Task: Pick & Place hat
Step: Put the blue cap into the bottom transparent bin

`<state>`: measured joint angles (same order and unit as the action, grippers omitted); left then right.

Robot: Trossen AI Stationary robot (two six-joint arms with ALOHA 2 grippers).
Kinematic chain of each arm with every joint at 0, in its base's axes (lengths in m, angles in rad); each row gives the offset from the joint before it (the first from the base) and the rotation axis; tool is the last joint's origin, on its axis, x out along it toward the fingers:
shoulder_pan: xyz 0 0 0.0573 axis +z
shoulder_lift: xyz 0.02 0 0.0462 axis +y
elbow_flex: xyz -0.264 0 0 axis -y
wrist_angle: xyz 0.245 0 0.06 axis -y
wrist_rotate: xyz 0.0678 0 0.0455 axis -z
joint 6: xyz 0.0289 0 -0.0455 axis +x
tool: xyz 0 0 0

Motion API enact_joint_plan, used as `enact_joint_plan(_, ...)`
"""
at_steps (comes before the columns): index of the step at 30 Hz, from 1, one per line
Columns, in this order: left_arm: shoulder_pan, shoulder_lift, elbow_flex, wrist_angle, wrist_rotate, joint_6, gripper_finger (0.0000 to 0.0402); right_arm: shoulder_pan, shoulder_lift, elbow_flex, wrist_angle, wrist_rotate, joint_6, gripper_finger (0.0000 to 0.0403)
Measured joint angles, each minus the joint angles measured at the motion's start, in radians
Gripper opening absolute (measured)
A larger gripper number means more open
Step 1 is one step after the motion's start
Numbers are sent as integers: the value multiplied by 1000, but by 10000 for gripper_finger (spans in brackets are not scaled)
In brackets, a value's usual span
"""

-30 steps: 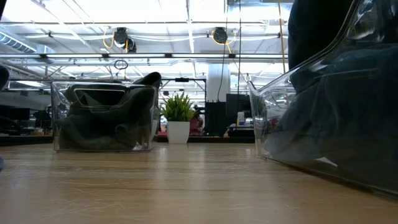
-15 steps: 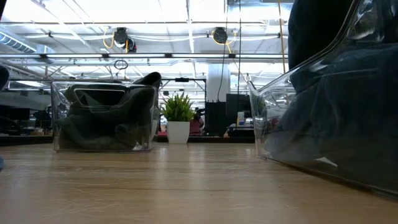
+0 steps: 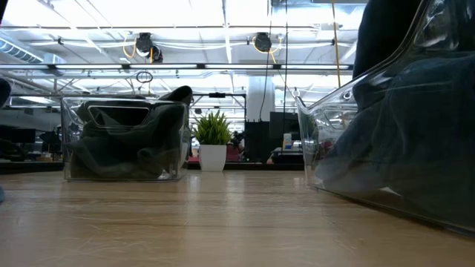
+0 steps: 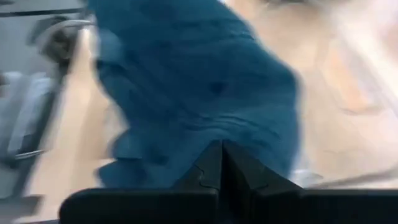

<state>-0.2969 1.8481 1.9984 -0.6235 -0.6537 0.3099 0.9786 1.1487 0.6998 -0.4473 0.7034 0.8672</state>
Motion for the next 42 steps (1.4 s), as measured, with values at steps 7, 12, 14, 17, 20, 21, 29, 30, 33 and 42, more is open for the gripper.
enact_joint_plan(7,0,0,0,0,0,0,115,-75,0,-1,192,-184,-203,0)
enact_joint_plan(12,0,0,0,0,0,0,115,-143,22,-19,195,-204,-217,0)
enact_joint_plan(14,0,0,0,0,0,0,115,-178,45,-40,200,-237,-192,0)
enact_joint_plan(17,0,0,0,0,0,0,115,-221,93,-66,198,-292,-145,0)
enact_joint_plan(20,0,0,0,0,0,0,115,-245,124,-65,212,-339,-143,0)
enact_joint_plan(21,0,0,0,0,0,0,115,-247,126,-65,214,-347,-151,0)
enact_joint_plan(29,0,0,0,0,0,0,115,-230,30,-71,249,-376,-228,0)
enact_joint_plan(30,0,0,0,0,0,0,115,-227,11,-71,250,-375,-240,0)
enact_joint_plan(33,0,0,0,0,0,0,115,-218,-46,-71,250,-371,-283,0)
enact_joint_plan(42,0,0,0,0,0,0,115,-218,-297,-70,80,-221,-504,0)
